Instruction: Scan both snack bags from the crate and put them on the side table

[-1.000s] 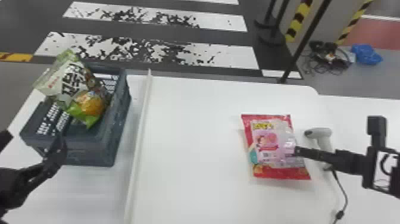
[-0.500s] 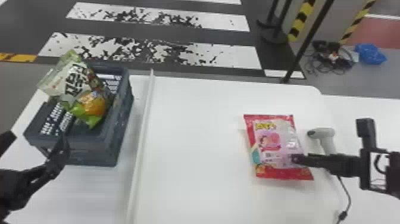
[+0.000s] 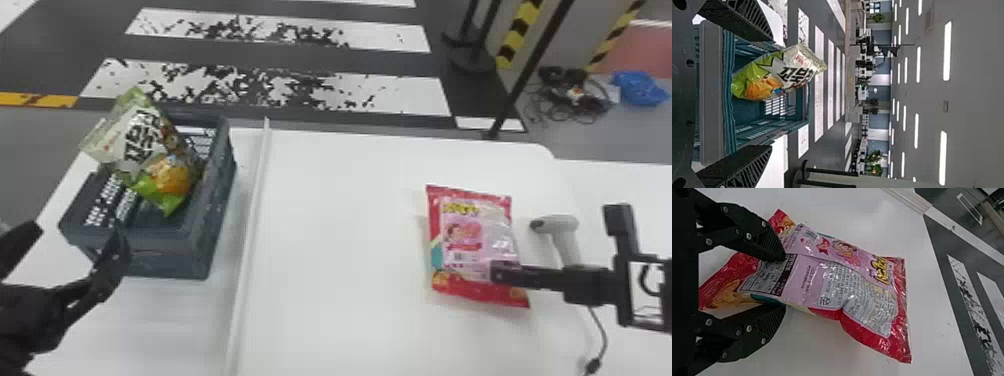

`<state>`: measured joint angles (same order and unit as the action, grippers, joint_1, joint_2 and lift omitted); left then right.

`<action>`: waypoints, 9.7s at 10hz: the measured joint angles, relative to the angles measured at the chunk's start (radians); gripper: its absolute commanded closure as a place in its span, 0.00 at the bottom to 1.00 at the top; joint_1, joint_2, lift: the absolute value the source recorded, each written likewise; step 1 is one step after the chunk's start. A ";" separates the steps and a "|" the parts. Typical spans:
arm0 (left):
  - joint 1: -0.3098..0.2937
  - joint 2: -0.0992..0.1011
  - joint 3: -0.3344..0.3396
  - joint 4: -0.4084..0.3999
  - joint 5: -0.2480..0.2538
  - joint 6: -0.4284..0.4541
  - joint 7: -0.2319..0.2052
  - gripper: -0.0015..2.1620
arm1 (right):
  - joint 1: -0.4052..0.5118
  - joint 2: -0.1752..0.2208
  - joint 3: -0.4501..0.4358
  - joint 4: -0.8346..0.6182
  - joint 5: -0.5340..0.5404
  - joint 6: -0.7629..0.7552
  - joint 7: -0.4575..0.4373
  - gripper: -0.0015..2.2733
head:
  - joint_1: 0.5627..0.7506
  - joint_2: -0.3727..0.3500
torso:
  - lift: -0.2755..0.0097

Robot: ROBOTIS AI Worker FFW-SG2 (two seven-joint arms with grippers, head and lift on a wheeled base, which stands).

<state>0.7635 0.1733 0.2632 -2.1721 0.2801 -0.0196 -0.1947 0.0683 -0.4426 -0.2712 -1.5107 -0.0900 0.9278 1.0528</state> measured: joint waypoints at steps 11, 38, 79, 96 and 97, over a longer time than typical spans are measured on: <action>-0.009 -0.003 0.014 0.014 0.008 -0.006 0.000 0.00 | -0.018 0.029 -0.375 -0.042 -0.262 -0.002 -0.425 0.99 | 0.70 0.16 | 0.66; -0.066 -0.014 0.003 -0.006 -0.026 0.033 0.044 0.03 | 0.505 0.378 0.351 -0.386 0.046 -1.201 -1.292 0.02 | 0.70 0.69 | 0.66; -0.539 -0.025 0.070 -0.289 0.229 1.110 -0.214 0.99 | 0.551 0.366 0.331 -0.423 0.026 -1.149 -1.292 0.03 | 0.70 0.45 | 0.66; -0.719 -0.126 -0.557 0.638 0.020 0.444 -0.308 0.02 | 0.534 0.366 0.319 -0.407 0.026 -1.140 -1.304 0.03 | 0.70 0.03 | 0.66; -0.702 -0.122 -0.557 0.609 -0.006 0.442 -0.260 0.02 | 0.534 0.366 0.319 -0.407 0.025 -1.134 -1.303 0.03 | 0.70 0.03 | 0.66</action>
<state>0.0620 0.0511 -0.2938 -1.5632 0.2737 0.4227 -0.4544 0.6026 -0.0767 0.0476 -1.9174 -0.0646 -0.2059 -0.2506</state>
